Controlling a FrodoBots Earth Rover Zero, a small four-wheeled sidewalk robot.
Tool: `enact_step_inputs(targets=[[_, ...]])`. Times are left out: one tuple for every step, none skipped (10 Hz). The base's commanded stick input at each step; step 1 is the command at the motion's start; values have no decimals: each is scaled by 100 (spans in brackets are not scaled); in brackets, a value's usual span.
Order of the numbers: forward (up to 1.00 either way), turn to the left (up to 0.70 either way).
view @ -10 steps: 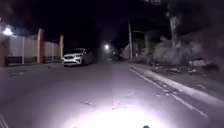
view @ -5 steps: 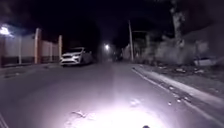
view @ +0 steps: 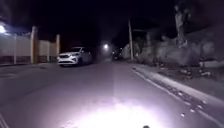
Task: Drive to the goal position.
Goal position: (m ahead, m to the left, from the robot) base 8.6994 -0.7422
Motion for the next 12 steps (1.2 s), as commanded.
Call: enact_step_inputs(targets=[[70,0],[70,0],[70,0],[70,0],[70,-15],[70,-34],[70,0],[70,0],[70,0],[70,0],[70,0],[70,0]])
